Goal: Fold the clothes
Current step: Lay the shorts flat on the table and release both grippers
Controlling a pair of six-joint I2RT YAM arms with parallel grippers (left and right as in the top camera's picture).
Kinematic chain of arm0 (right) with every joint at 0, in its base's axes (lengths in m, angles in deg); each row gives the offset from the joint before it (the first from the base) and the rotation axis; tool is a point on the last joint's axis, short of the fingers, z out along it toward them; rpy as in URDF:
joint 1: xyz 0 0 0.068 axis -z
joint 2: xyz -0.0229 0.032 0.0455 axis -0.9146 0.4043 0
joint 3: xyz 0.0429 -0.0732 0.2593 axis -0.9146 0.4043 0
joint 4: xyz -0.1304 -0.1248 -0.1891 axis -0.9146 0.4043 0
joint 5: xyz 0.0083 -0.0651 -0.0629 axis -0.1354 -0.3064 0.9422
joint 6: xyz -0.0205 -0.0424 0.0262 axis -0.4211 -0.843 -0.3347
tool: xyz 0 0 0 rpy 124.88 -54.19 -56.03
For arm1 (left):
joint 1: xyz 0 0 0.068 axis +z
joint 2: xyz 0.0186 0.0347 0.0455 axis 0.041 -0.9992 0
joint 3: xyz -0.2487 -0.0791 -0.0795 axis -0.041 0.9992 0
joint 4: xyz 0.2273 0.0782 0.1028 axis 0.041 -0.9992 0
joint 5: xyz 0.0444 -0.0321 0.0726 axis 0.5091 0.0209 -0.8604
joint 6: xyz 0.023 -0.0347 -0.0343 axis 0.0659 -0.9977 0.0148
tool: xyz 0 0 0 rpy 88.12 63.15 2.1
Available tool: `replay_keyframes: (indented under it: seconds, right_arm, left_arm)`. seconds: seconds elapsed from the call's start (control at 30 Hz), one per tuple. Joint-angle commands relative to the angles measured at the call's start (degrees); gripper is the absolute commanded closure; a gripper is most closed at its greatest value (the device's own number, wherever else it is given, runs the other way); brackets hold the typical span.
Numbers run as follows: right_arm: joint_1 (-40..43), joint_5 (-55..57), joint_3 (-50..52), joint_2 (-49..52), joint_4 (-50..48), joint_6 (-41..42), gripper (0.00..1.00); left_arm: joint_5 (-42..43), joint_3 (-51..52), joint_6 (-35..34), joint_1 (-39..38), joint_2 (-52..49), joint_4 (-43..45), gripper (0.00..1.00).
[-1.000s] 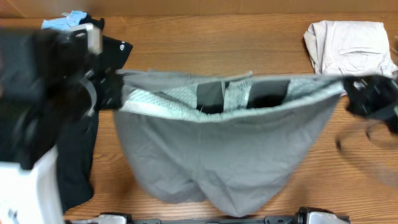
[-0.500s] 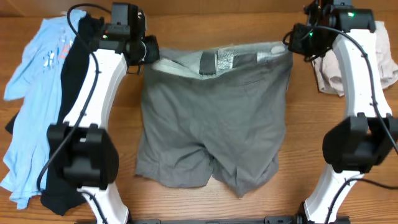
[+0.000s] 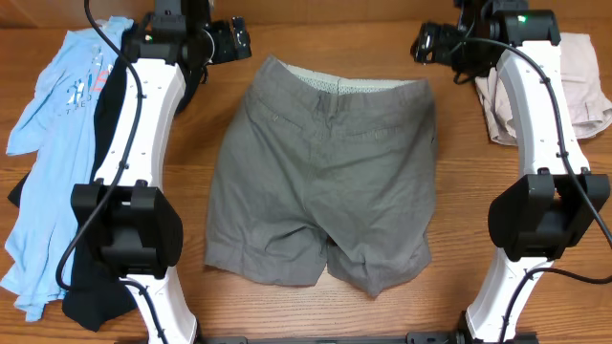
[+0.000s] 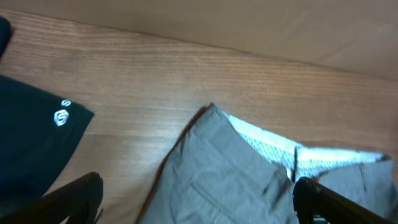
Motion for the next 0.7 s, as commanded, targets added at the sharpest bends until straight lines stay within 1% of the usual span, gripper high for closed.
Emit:
replay_keyframes:
  seconds: [0.0,0.1,0.17,0.33,0.4,0.53,0.67]
  right_arm:
    - [0.13,-0.07,-1.79,-3.02,5.53,-0.24,0.0]
    - [0.13,-0.09,-1.79,-3.02,12.22,0.2,0.0]
    - [0.13,-0.11,-1.77,-3.02,14.95,1.16,0.0]
    - [0.13,0.2,-1.03,-1.99,14.62,1.49,0.01]
    - [0.11,1.68,0.44,-1.01,13.31,1.49,0.07]
    - [0.13,2.03,4.85,-0.46,10.4,1.49,0.13]
    - [-0.59,2.03,10.4,-0.46,8.76,1.29,0.25]
  left_arm:
    - [0.7,-2.34,7.32,-1.88,1.03,-4.94,0.0]
    - [-0.2,-2.34,10.51,-3.48,1.01,-10.64,0.0]
    - [-0.13,-2.34,10.82,-4.15,1.01,-13.33,0.0]
    - [-0.07,-2.34,10.78,-4.76,0.98,-17.79,0.0]
    - [0.28,-2.34,10.45,-4.76,0.98,-19.71,0.0]
    - [0.0,-2.34,10.36,-4.76,0.98,-20.44,0.0]
    - [0.0,-2.34,10.36,-4.76,0.98,-20.26,0.0]
